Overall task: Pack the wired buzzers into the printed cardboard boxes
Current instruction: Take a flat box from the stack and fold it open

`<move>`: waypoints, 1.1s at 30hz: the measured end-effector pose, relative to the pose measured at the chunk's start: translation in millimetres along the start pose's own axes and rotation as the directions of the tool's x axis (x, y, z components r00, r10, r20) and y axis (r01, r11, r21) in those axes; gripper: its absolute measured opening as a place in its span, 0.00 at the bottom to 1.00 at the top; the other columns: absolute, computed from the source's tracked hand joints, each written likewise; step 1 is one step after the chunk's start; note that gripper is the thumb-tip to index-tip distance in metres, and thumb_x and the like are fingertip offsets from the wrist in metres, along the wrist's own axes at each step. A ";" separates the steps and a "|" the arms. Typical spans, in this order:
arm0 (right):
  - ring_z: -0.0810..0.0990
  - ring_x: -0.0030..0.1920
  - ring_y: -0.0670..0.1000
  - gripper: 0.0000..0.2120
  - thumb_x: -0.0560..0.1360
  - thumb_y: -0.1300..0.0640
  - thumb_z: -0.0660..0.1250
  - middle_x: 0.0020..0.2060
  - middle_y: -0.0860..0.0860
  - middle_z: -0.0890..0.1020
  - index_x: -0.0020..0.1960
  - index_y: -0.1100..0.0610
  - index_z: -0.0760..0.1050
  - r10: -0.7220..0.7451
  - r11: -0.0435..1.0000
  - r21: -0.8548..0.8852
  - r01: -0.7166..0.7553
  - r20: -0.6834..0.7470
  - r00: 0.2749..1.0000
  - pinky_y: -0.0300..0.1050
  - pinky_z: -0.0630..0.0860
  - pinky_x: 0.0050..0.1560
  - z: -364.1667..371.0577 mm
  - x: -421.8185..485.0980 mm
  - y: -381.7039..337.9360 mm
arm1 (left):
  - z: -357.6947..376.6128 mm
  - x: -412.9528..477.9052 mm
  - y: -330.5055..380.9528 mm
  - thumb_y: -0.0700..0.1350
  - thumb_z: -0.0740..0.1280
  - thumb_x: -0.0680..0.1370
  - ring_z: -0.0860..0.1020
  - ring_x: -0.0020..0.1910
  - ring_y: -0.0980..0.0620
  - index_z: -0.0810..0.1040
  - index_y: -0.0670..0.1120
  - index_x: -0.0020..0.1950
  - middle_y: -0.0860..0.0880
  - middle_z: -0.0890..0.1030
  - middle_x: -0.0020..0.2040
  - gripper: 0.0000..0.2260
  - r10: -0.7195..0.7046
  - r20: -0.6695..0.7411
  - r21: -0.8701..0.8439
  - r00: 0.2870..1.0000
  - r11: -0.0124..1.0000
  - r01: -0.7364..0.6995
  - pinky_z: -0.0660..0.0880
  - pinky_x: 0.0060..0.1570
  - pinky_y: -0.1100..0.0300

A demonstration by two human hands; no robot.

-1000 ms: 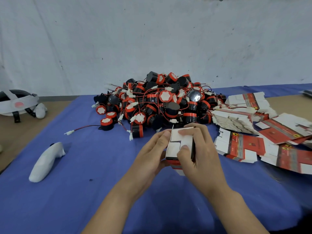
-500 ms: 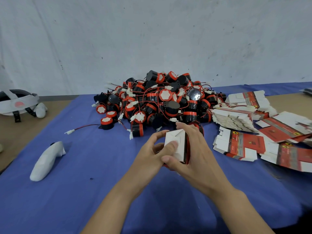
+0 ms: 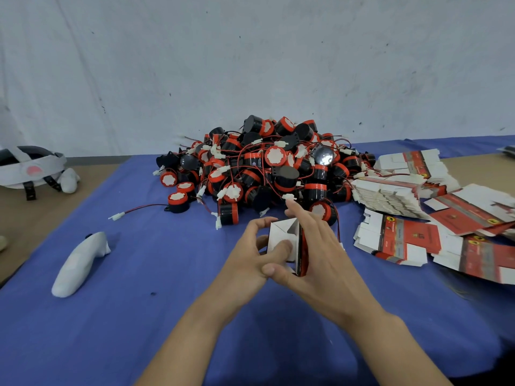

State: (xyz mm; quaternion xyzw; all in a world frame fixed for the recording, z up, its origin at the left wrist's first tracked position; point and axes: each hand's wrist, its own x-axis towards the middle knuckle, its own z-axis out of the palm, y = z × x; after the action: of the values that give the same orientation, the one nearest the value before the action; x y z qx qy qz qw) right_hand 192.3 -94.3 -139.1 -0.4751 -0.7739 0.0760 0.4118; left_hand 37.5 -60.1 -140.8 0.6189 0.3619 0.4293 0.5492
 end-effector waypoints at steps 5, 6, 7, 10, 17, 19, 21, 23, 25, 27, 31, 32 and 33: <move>0.56 0.67 0.24 0.40 0.70 0.21 0.56 0.67 0.18 0.53 0.73 0.24 0.37 -0.009 1.000 -0.023 0.009 0.014 1.000 0.30 0.58 0.64 2.3 -0.3 0.8 | -2.5 -0.7 0.2 0.49 0.69 0.80 0.85 0.47 0.55 0.68 0.59 0.66 0.54 0.85 0.51 0.17 -0.038 0.013 0.023 0.999 0.999 0.038 0.78 0.42 0.68; 0.57 0.66 0.24 0.40 0.70 0.21 0.56 0.67 0.18 0.53 0.73 0.24 0.36 -0.012 0.999 -0.032 0.012 0.018 1.000 0.30 0.58 0.64 2.8 -0.3 0.9 | -3.2 -0.9 0.3 0.49 0.69 0.80 0.85 0.47 0.55 0.68 0.59 0.66 0.54 0.85 0.52 0.17 -0.045 0.014 0.028 0.999 0.999 0.045 0.78 0.42 0.68; 0.57 0.66 0.24 0.40 0.70 0.21 0.56 0.67 0.19 0.53 0.73 0.24 0.36 -0.015 0.999 -0.039 0.016 0.017 1.000 0.30 0.58 0.64 3.3 -0.4 1.0 | -3.5 -1.2 0.5 0.50 0.69 0.80 0.85 0.48 0.56 0.68 0.59 0.66 0.53 0.85 0.53 0.17 -0.050 0.014 0.034 0.999 0.998 0.049 0.78 0.43 0.68; 0.58 0.70 0.28 0.40 0.72 0.24 0.60 0.69 0.21 0.55 0.74 0.25 0.39 -0.018 1.000 -0.017 0.018 -0.016 1.000 0.35 0.62 0.68 3.4 -0.4 2.2 | -5.2 -1.8 0.1 0.53 0.70 0.79 0.84 0.53 0.54 0.70 0.61 0.67 0.53 0.84 0.56 0.18 -0.059 0.031 -0.001 0.998 0.998 0.059 0.80 0.50 0.61; 0.62 0.75 0.40 0.42 0.71 0.27 0.64 0.75 0.31 0.60 0.78 0.36 0.49 0.058 0.995 0.083 -0.053 -0.051 0.997 0.52 0.72 0.70 -1.4 -1.1 6.4 | -2.9 4.5 7.4 0.48 0.63 0.83 0.83 0.57 0.46 0.78 0.50 0.66 0.47 0.84 0.59 0.12 -0.137 -0.016 -0.298 0.990 0.946 0.126 0.80 0.57 0.43; 0.59 0.76 0.38 0.41 0.72 0.27 0.63 0.76 0.30 0.58 0.79 0.35 0.49 0.068 0.994 0.089 -0.063 -0.055 0.996 0.48 0.69 0.71 -2.6 -0.7 8.6 | -4.2 5.9 9.4 0.50 0.61 0.84 0.82 0.59 0.43 0.79 0.46 0.66 0.44 0.84 0.60 0.15 -0.166 -0.019 -0.321 0.986 0.935 0.151 0.78 0.58 0.43; 0.56 0.77 0.34 0.39 0.74 0.28 0.61 0.76 0.29 0.56 0.79 0.34 0.47 0.063 0.995 0.079 -0.058 -0.058 0.996 0.39 0.64 0.70 -4.4 -0.4 11.9 | -6.4 5.4 9.8 0.53 0.60 0.84 0.81 0.61 0.41 0.79 0.42 0.66 0.41 0.83 0.60 0.19 -0.204 0.001 -0.376 0.979 0.907 0.190 0.77 0.60 0.46; 0.52 0.76 0.31 0.34 0.77 0.29 0.56 0.78 0.28 0.52 0.79 0.33 0.47 0.047 0.998 0.053 -0.044 -0.045 0.998 0.33 0.60 0.66 -4.3 -1.0 15.7 | -8.1 3.4 9.6 0.54 0.61 0.83 0.79 0.64 0.41 0.80 0.40 0.66 0.40 0.82 0.62 0.21 -0.208 0.066 -0.422 0.976 0.881 0.217 0.76 0.65 0.47; 0.50 0.74 0.26 0.30 0.79 0.30 0.51 0.78 0.28 0.51 0.79 0.33 0.50 0.052 0.998 0.044 -0.051 -0.029 0.998 0.34 0.62 0.63 -2.4 -1.9 19.6 | -9.0 2.1 8.7 0.52 0.62 0.82 0.79 0.65 0.41 0.80 0.40 0.65 0.39 0.81 0.63 0.20 -0.173 0.125 -0.452 0.977 0.866 0.212 0.78 0.63 0.49; 0.50 0.72 0.23 0.27 0.80 0.30 0.49 0.77 0.27 0.50 0.77 0.30 0.51 0.082 0.994 0.075 -0.081 -0.013 0.997 0.32 0.62 0.61 -0.6 -2.0 22.5 | -9.0 3.1 7.4 0.50 0.65 0.82 0.80 0.63 0.41 0.80 0.39 0.65 0.38 0.81 0.63 0.18 -0.132 0.137 -0.484 0.982 0.856 0.182 0.80 0.57 0.53; 0.59 0.71 0.26 0.26 0.80 0.32 0.51 0.72 0.25 0.61 0.77 0.31 0.57 0.164 0.946 0.275 -0.170 0.043 0.985 0.31 0.66 0.63 3.2 -1.2 24.4 | -4.3 5.9 2.1 0.47 0.69 0.77 0.84 0.56 0.45 0.82 0.45 0.62 0.42 0.84 0.58 0.15 -0.048 0.039 -0.382 0.998 0.922 0.059 0.81 0.50 0.56; 0.64 0.71 0.29 0.25 0.80 0.33 0.53 0.70 0.26 0.65 0.76 0.32 0.58 0.187 0.930 0.311 -0.195 0.055 0.981 0.35 0.70 0.63 4.4 -1.0 24.4 | -2.9 6.4 0.3 0.48 0.69 0.76 0.84 0.55 0.45 0.83 0.47 0.61 0.43 0.85 0.57 0.14 -0.029 0.009 -0.329 1.000 0.944 0.030 0.81 0.50 0.56; 0.68 0.69 0.32 0.25 0.79 0.34 0.55 0.69 0.28 0.67 0.76 0.32 0.59 0.205 0.920 0.330 -0.213 0.061 0.977 0.37 0.73 0.63 5.4 -0.7 24.1 | -2.0 6.7 -1.7 0.48 0.69 0.77 0.84 0.56 0.46 0.83 0.49 0.60 0.44 0.85 0.57 0.13 -0.010 -0.011 -0.278 1.000 0.961 0.007 0.82 0.51 0.54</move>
State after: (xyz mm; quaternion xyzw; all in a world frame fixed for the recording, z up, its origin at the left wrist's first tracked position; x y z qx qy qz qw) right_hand 204.8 -80.4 -155.3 -0.4771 -0.6998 0.2558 0.4662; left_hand 38.2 -53.0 -141.5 0.5315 0.3039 0.4772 0.6304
